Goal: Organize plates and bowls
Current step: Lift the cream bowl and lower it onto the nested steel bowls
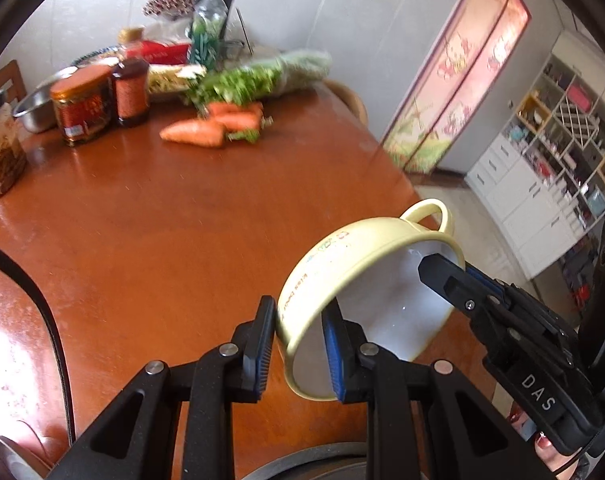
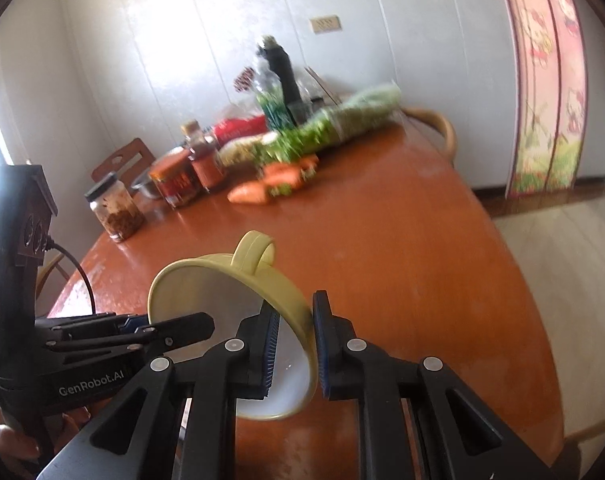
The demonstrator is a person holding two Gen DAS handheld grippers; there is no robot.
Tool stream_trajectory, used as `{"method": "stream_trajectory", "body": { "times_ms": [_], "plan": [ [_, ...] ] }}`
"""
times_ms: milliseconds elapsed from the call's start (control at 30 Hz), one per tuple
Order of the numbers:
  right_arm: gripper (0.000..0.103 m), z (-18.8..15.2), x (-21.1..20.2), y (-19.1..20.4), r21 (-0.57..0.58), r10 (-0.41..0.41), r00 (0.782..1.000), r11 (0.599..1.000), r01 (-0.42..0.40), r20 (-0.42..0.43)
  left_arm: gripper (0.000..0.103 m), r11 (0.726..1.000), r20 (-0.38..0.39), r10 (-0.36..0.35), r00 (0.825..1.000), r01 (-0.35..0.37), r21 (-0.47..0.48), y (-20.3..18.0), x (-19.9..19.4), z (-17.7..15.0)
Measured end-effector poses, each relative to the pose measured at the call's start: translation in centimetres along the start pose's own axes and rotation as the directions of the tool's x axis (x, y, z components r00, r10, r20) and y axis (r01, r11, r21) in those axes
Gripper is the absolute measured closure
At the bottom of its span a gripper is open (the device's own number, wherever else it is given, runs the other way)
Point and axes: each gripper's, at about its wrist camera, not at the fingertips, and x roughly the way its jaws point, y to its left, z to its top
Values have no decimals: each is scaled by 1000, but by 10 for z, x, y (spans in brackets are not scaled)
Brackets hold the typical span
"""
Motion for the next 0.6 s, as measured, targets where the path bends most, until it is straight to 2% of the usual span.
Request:
{"method": "stream_trajectory", "body": {
  "times_ms": [167,400,600],
  "plan": [
    [86,13,-12,19,-46,18,999,999,-16,41,79,1000,63,-9,998,11,-19,3,-29,3],
    [86,18,-49,41,-85,68,992,995,-59,103,79,1000,144,-3,990,2,13,-6,-81,-6],
    [86,8,-81,50,-92,104,988,991,-94,116,79,1000,168,-2,986,-4,30,-14,-108,-23]
  ]
}}
